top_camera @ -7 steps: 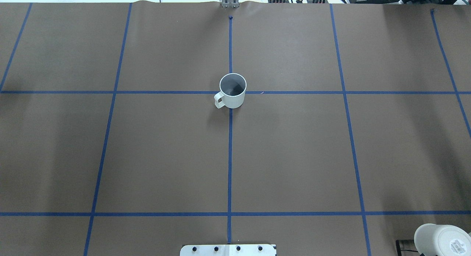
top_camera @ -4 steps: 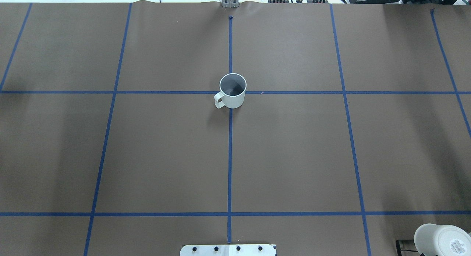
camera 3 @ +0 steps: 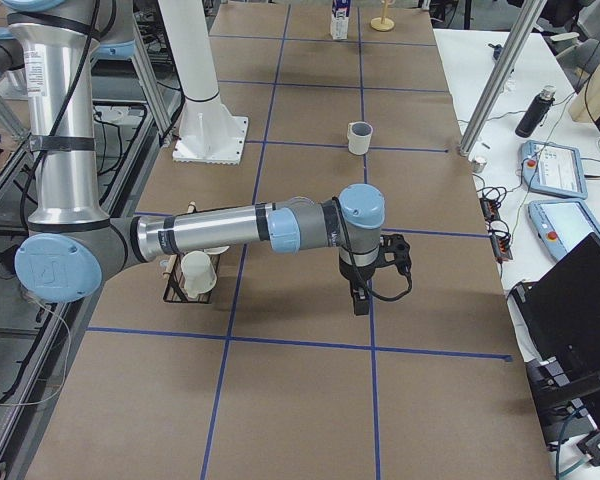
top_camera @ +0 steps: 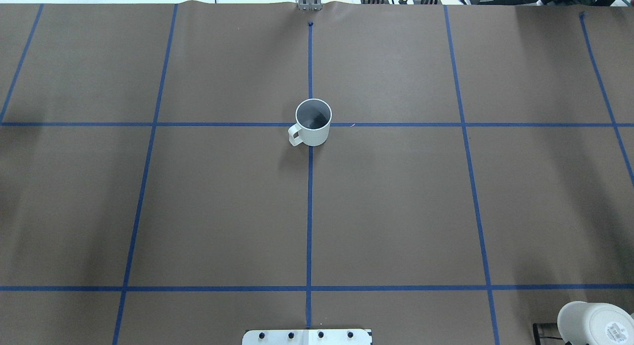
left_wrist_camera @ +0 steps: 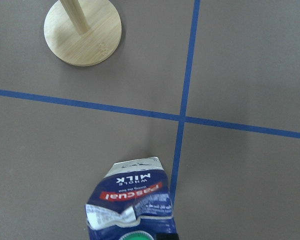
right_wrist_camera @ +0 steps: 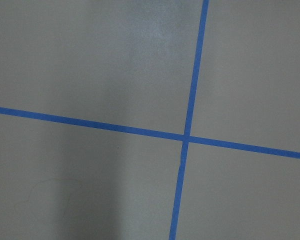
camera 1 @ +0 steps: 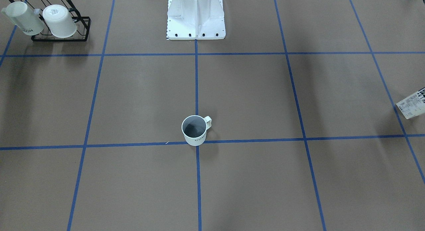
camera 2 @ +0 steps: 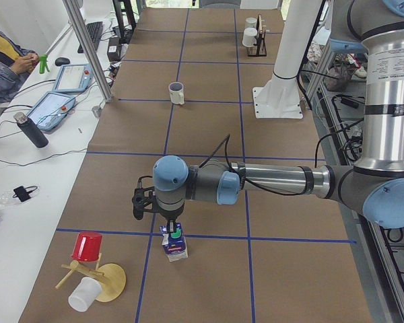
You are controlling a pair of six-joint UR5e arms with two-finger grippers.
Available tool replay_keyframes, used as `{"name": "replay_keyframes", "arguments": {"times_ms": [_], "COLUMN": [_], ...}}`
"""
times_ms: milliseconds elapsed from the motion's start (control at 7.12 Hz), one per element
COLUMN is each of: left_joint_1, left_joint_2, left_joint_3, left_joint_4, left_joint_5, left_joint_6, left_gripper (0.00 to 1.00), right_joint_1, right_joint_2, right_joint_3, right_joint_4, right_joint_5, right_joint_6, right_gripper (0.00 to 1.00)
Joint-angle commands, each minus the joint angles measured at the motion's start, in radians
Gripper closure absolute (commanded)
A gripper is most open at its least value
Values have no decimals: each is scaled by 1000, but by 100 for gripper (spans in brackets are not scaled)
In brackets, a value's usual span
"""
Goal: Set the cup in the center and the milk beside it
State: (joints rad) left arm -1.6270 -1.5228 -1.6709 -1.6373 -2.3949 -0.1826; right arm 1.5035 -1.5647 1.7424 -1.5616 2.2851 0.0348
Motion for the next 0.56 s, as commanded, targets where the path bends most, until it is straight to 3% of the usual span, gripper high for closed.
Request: {"name": "replay_keyframes", "arguments": {"times_ms": [0,422], "left_joint_1": [-1,2], "left_joint_2": [0,-16], "left_joint_3": [9,78], "left_joint_4": [1,-15], "left_joint_5": [2,0], "left_joint_6": [3,-49], "left_gripper": [2,2], "right_joint_1": [0,-2], "right_joint_2": [0,0], "right_joint_3": [-1,-3], "right_joint_4": [-1,0], "right_joint_5": [1,2], "right_joint_6": [1,2], "right_gripper": [0,0]}}
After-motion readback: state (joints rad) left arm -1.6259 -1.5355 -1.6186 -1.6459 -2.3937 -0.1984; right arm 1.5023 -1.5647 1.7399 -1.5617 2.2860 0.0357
